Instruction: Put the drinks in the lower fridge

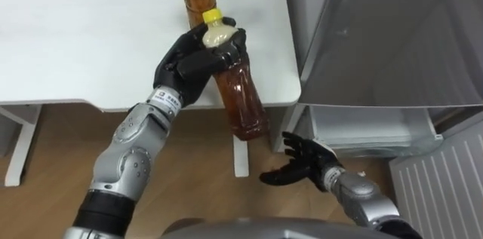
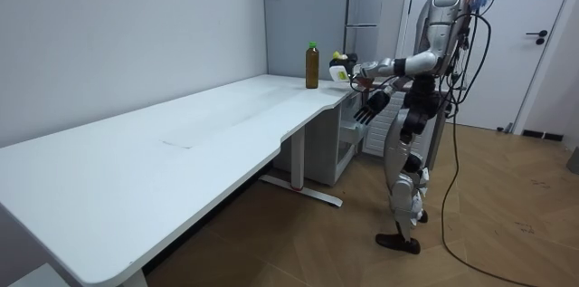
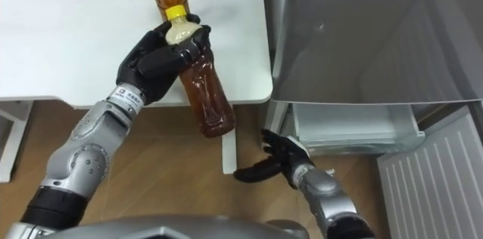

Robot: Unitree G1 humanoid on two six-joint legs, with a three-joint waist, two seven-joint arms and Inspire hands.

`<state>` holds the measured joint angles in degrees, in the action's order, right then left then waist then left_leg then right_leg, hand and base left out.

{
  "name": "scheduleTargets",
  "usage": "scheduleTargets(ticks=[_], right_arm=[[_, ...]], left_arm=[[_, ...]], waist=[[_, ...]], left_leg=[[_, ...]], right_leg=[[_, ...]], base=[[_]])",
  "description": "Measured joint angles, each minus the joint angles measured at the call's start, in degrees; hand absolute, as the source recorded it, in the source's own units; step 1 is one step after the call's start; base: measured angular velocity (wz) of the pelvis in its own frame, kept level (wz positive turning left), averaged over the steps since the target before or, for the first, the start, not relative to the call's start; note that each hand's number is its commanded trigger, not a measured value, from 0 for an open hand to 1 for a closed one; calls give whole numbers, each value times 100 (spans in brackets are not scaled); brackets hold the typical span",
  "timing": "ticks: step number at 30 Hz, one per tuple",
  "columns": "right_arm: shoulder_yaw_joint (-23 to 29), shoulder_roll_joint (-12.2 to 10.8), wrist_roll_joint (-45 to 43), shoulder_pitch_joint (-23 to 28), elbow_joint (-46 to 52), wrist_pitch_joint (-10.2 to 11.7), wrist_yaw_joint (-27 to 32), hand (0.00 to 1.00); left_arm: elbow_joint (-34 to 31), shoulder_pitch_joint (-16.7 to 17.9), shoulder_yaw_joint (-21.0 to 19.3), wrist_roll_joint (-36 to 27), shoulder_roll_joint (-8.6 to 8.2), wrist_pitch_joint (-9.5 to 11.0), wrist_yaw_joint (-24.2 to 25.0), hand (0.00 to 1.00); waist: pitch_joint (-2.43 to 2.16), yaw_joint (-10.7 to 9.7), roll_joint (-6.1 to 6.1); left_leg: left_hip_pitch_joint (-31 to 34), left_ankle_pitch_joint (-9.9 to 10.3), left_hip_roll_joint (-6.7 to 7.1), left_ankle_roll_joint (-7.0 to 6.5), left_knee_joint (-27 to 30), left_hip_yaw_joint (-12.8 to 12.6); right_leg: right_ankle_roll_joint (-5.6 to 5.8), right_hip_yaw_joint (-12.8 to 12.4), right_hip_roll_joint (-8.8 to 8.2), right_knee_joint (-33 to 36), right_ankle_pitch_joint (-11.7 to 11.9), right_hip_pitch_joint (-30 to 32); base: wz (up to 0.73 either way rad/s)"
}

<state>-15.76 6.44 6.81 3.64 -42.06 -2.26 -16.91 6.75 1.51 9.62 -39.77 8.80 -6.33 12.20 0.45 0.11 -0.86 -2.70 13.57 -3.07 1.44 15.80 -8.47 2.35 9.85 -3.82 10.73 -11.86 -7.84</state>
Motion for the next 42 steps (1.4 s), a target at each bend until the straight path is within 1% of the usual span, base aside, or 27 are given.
scheduleTargets(ticks=[4,6,10,12,15,18,21,24,28,35,37,42], right_arm=[[-63,44,1,93,377,-31,-503,0],[-58,59,4,92,582,-28,-795,0],[-54,67,7,92,763,-27,-1140,0],[-54,87,8,95,934,-29,-1340,0],[-53,91,11,99,1002,-28,-1485,0],[-53,89,14,118,1115,-28,-1637,0],[-41,87,21,123,1140,-28,-1758,0],[-35,100,222,129,1138,-29,-1892,0],[-32,105,527,130,1147,-28,-2031,0],[-37,238,663,148,1170,-28,-2274,0],[-43,256,676,156,1175,-28,-2298,0],[-43,260,784,157,1212,-29,-2371,0]], left_arm=[[0,164,4,18,11,3,36,100],[0,280,19,132,11,4,98,100],[0,327,71,187,21,12,107,100],[1,330,84,187,25,53,129,100],[1,352,107,188,85,62,213,100],[1,404,109,213,96,114,222,100],[1,506,109,293,124,147,225,100],[1,580,111,461,147,155,246,100],[2,588,112,460,198,161,247,100],[2,599,158,586,334,174,250,100],[2,598,205,797,346,195,286,100],[2,598,229,1328,387,214,562,100]], waist=[[3,22,3],[5,15,6],[25,13,24],[36,17,34],[40,16,25],[60,16,-7],[67,8,-33],[59,4,-55],[51,5,-66],[40,7,-83],[35,15,-90],[28,16,-91]], left_leg=[[13,0,0,0,6,5],[14,0,1,0,14,21],[65,1,4,-1,49,85],[150,1,0,-1,88,114],[140,1,-2,-1,87,123],[150,1,-3,-1,86,122],[157,1,-4,-1,81,121],[166,1,-4,-1,84,121],[153,1,-4,-1,88,120],[136,-2,-4,-5,93,110],[136,-3,-4,-6,95,114],[150,-3,-5,-6,104,112]], right_leg=[[0,9,-2,4,0,7],[0,17,-2,6,0,8],[0,99,-5,16,0,42],[0,125,-4,44,0,78],[0,131,-6,90,0,87],[0,132,-5,90,-1,98],[0,139,-4,92,-1,102],[0,139,-4,94,0,110],[0,136,-5,96,0,98],[0,135,-7,105,-1,91],[0,137,-7,105,0,92],[-1,145,-7,107,1,96]], base=[[0],[0],[9],[6],[1],[0],[0],[0],[0],[0],[0],[0]])
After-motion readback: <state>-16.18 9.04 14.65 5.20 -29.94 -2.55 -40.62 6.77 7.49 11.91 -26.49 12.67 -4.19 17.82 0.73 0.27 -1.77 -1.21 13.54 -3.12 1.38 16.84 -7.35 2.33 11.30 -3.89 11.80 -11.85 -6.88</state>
